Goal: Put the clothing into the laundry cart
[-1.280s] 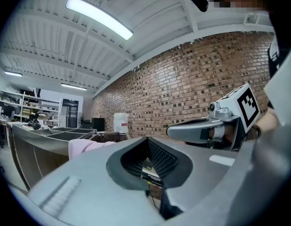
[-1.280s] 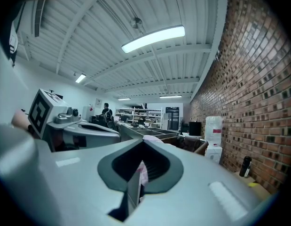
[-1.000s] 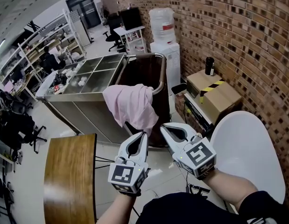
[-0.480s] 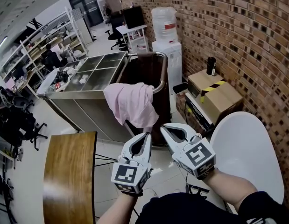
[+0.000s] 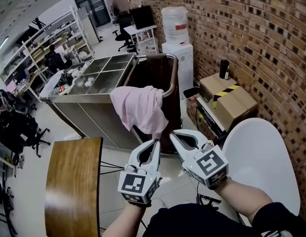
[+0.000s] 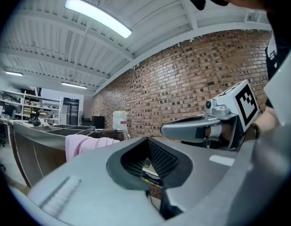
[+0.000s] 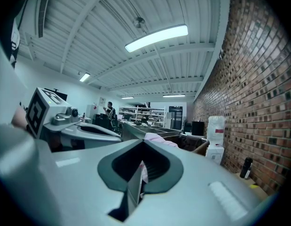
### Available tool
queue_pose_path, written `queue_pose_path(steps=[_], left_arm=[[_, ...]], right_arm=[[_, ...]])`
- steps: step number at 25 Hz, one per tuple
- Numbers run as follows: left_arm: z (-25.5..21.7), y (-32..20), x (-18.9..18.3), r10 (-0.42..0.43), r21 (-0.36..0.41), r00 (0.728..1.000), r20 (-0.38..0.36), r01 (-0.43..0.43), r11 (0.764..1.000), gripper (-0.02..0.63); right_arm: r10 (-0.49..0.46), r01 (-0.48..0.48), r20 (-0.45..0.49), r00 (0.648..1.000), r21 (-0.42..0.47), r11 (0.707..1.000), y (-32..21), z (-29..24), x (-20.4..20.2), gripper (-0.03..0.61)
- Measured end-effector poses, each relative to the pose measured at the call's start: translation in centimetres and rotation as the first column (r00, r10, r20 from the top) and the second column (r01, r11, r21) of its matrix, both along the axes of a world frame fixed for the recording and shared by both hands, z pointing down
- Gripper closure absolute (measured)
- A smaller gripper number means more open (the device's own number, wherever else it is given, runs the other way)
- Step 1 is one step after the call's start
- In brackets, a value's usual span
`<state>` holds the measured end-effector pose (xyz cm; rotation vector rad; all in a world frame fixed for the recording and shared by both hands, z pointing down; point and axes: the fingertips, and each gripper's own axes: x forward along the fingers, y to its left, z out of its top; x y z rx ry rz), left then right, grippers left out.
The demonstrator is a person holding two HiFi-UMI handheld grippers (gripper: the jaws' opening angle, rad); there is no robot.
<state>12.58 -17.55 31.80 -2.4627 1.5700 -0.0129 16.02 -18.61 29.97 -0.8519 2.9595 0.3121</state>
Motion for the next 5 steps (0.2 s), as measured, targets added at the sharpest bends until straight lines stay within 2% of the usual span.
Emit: queue_pose_path(steps=[5], left_arm=[[0.04, -0.22, 0.23, -0.001, -0.002, 1.000, 0.001, 0.001, 1.000, 0.611]], right_arm=[[-0.021, 0.021, 0.004, 1.000, 0.006, 1.000, -0.17, 0.25, 0.05, 0.578]])
